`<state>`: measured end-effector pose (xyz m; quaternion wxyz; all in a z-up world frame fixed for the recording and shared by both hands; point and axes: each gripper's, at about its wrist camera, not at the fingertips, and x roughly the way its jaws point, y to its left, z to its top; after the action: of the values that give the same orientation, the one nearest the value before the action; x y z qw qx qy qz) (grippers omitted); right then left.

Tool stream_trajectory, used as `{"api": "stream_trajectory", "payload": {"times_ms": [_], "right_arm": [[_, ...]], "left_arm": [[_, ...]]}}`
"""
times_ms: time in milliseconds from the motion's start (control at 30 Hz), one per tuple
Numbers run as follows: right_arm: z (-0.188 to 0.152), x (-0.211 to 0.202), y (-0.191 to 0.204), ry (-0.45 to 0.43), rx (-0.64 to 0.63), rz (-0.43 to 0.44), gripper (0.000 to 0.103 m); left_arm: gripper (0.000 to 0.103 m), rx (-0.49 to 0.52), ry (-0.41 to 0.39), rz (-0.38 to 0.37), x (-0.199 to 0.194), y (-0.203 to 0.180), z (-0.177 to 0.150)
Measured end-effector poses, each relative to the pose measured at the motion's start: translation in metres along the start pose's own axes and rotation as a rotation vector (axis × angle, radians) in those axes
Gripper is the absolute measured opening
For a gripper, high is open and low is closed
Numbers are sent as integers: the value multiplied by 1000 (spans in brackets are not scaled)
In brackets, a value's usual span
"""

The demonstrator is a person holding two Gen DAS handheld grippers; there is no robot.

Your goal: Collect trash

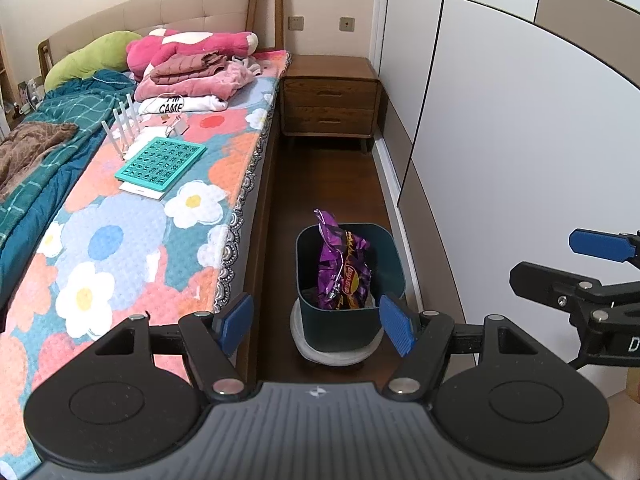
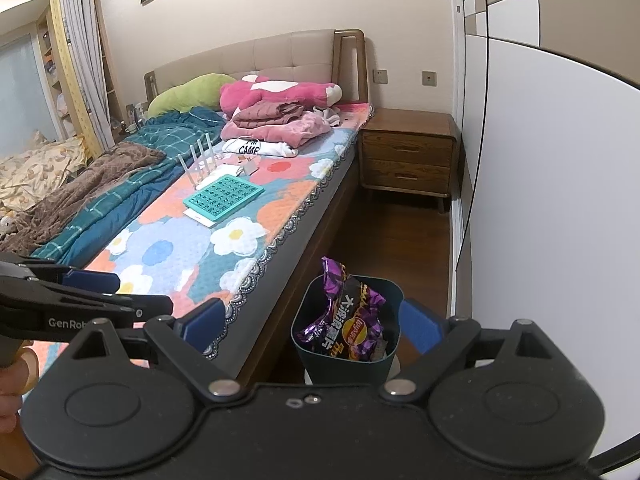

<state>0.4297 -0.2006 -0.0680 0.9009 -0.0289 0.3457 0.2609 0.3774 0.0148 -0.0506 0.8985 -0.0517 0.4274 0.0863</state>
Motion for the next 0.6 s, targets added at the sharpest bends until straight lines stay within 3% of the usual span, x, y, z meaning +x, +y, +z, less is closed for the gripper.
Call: {"api": "stream_trajectory", "payload": {"times_ms": [600], "right_arm": [[1, -8, -5, -4, -11, 18, 95]], "left_arm": [[69, 5, 0, -4, -5, 3, -3]]}}
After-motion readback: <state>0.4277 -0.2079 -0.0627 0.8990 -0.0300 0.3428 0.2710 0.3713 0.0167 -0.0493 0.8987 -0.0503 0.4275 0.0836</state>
